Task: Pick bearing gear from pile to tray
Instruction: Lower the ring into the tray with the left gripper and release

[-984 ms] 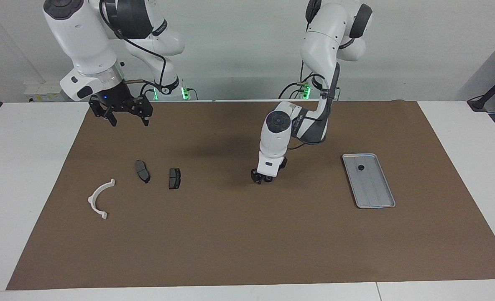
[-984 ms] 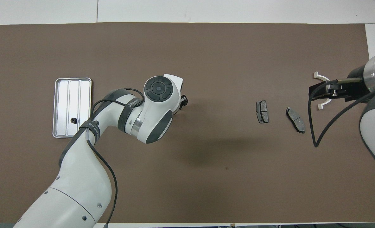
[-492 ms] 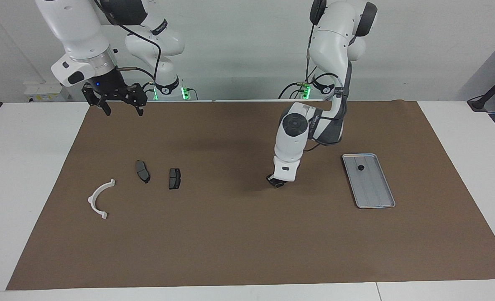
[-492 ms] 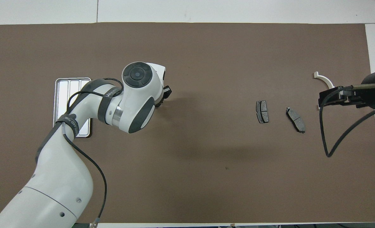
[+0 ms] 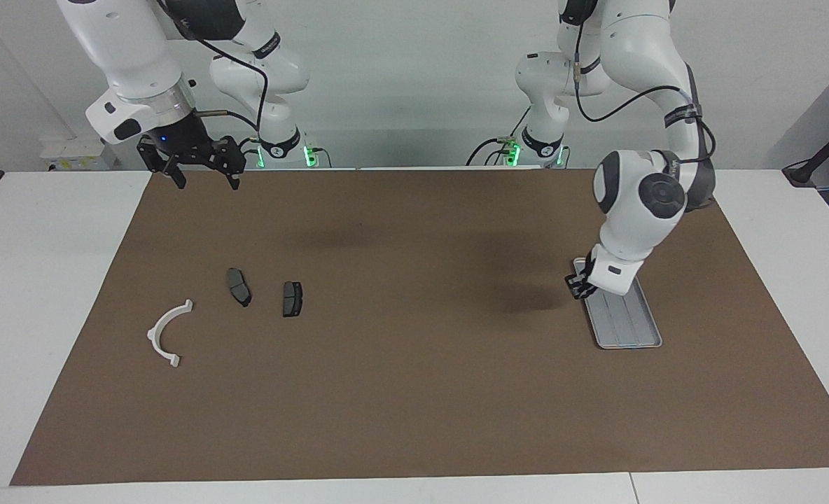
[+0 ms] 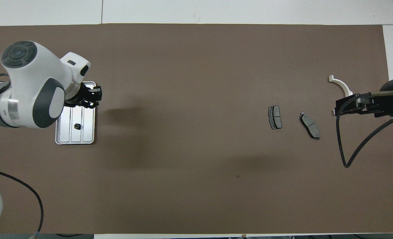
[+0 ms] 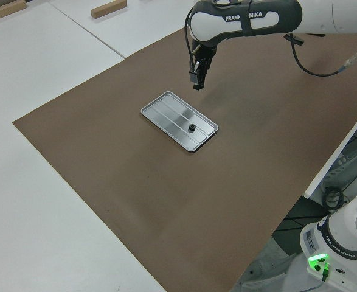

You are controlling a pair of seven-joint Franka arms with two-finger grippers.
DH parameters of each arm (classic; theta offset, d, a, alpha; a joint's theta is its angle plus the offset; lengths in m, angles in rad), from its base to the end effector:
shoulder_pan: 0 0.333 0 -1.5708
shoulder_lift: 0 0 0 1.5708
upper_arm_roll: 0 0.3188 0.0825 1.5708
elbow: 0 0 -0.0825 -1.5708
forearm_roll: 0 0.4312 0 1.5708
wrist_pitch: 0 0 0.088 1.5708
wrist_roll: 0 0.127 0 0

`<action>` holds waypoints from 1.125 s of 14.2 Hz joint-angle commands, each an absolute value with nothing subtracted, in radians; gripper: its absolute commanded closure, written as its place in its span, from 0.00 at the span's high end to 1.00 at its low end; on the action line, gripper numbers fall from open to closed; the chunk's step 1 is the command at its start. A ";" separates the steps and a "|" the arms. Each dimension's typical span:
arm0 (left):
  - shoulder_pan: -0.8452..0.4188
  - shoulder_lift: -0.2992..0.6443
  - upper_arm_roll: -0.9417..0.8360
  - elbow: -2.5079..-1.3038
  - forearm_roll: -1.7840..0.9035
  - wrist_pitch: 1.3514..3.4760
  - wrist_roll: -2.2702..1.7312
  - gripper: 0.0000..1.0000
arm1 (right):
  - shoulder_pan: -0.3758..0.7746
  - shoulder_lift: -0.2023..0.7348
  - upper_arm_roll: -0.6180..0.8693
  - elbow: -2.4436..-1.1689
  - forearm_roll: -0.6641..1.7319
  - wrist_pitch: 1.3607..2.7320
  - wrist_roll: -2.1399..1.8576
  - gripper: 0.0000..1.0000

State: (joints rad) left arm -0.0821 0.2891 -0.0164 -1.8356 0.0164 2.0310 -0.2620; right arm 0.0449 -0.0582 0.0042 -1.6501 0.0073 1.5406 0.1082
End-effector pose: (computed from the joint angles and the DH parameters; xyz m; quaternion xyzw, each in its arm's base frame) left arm 0.6528 -0.0629 0.3237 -0.9959 -0.0778 0.0452 0.0131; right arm 0.5773 0.0294 0.5981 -0.9992 0.0295 0.0258 0.0015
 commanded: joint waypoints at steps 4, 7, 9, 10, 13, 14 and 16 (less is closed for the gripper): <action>0.004 0.273 -0.029 -1.957 0.021 2.177 -0.143 0.00 | 0.028 -0.066 0.020 -1.658 0.008 1.571 0.094 1.00; 0.012 0.293 -0.029 -1.965 0.021 2.230 -0.144 0.00 | 0.031 -0.063 0.020 -1.658 0.006 1.601 0.094 1.00; 0.017 0.304 -0.029 -1.971 0.023 2.250 -0.137 0.00 | 0.031 -0.060 0.020 -1.658 0.006 1.601 0.097 1.00; 0.034 0.311 -0.031 -1.973 0.023 2.267 -0.124 0.00 | 0.026 -0.060 0.020 -1.658 0.006 1.601 0.097 1.00; 0.037 0.322 -0.031 -1.986 0.023 2.305 -0.124 0.00 | 0.023 -0.057 0.020 -1.658 0.006 1.601 0.095 1.00; 0.035 0.324 -0.031 -1.990 0.021 2.309 -0.124 0.00 | 0.025 -0.057 0.020 -1.658 0.006 1.601 0.095 1.00; 0.035 0.327 -0.031 -1.991 0.011 2.309 -0.126 0.00 | 0.035 -0.051 0.018 -1.658 0.006 1.600 0.097 1.00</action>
